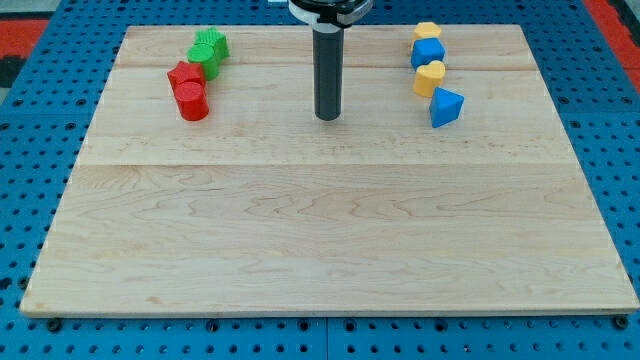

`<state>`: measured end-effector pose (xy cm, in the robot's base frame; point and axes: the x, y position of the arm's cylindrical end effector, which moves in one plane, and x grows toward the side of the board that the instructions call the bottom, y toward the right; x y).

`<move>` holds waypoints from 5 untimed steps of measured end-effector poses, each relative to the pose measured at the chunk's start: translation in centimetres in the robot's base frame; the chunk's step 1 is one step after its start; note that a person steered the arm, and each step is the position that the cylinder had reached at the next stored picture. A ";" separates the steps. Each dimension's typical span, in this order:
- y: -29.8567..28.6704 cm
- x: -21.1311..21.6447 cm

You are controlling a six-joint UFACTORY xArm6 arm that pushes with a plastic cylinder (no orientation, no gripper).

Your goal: Point your arm towards top right

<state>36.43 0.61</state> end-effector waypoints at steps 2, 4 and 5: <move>-0.2 0.0; -0.2 0.0; -0.2 0.0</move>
<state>36.43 0.44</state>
